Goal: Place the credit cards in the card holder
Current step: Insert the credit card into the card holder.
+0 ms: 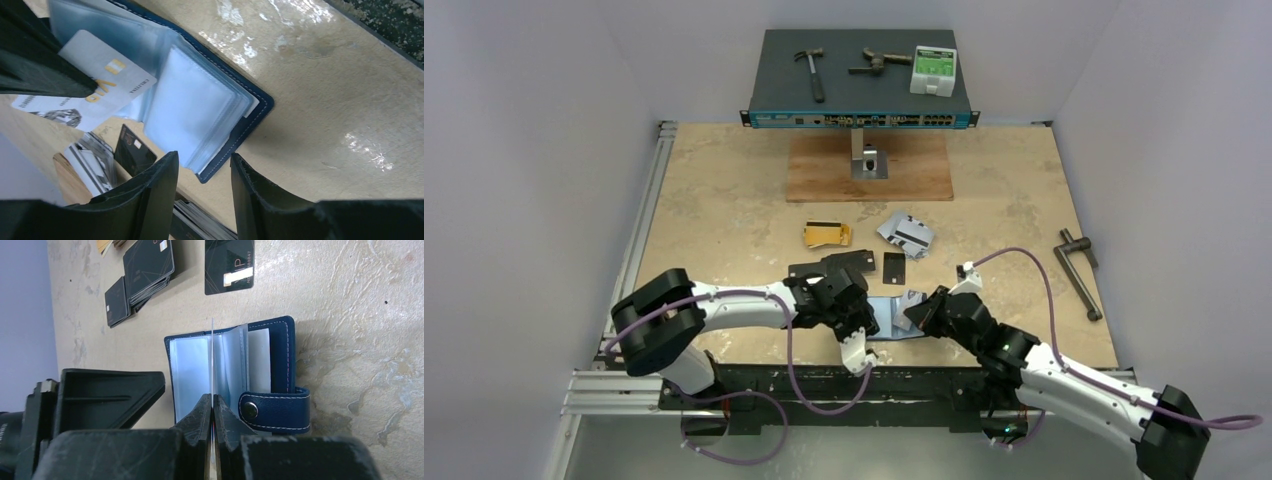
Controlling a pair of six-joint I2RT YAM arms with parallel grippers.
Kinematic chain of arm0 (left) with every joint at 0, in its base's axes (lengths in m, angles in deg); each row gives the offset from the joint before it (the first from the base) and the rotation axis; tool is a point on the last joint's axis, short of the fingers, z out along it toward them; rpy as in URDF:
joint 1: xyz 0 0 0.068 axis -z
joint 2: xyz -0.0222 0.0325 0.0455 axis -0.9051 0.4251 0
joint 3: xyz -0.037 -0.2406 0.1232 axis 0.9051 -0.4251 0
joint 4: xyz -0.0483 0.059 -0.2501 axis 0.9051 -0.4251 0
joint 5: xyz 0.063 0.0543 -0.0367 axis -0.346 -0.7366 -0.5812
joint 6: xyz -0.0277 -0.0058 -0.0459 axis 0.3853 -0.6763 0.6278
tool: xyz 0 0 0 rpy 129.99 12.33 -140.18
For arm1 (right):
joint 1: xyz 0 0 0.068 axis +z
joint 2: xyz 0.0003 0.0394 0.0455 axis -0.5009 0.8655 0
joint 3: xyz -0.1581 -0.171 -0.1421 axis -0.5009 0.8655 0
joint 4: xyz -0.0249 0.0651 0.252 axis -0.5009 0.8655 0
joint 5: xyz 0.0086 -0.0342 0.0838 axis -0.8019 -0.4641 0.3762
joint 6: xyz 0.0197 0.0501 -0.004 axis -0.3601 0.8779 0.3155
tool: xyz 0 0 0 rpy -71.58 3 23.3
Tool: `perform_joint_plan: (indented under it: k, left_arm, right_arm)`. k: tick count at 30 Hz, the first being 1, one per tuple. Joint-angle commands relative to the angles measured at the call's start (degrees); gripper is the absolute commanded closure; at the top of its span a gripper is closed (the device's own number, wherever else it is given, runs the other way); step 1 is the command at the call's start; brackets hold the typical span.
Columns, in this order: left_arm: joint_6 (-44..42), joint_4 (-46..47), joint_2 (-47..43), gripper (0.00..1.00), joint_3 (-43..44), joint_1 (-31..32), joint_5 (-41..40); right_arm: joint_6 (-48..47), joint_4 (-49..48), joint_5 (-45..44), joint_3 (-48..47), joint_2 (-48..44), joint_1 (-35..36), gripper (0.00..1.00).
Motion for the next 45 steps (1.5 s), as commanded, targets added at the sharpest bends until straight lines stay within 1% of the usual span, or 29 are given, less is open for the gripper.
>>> perform_joint_plan:
  k: [1,7,10,15,22,30,35,40,45]
  left_arm:
    - [-8.6,5.5,1.9,0.57,-2.1,-1.8,4.7]
    - [-16.6,0.9,3.6,0.57,-1.3,-3.1,6.9]
    - [-17.7,0.1,4.6,0.58,-0.5,-3.2,7.0]
    - [-20.9,-4.4,5.7,0.6,0.8,-3.2,6.1]
    - [-20.3,-6.6,6.9,0.67,2.1,-2.7,4.8]
    - [-18.8,-7.7,6.9,0.67,2.8,-2.2,3.9]
    - [-17.4,-8.2,7.2,0.67,3.3,-1.5,3.2]
    - [-16.1,-8.2,7.5,0.67,3.7,-1.0,2.7]
    - [-15.3,-8.3,7.7,0.68,3.9,-0.8,2.3]
  right_arm:
    - [-0.1,-2.5,-0.8,0.5,0.3,-0.2,1.0]
    - [0.8,-3.5,-0.6,1.9,0.0,-0.2,1.0]
    - [1.2,-4.7,-0.2,2.7,0.4,-0.2,1.0]
    - [1.1,-5.8,0.2,3.2,1.6,-0.3,1.0]
    - [1.3,-5.6,0.7,3.9,0.8,-0.3,1.0]
    - [1.8,-5.9,2.0,5.7,0.8,-0.3,1.0]
    - [1.5,-8.6,4.4,5.7,4.6,-0.3,1.0]
    - [1.1,-7.7,4.6,5.2,7.4,-0.3,1.0]
    - [2.1,-7.4,5.4,6.6,4.9,-0.3,1.0]
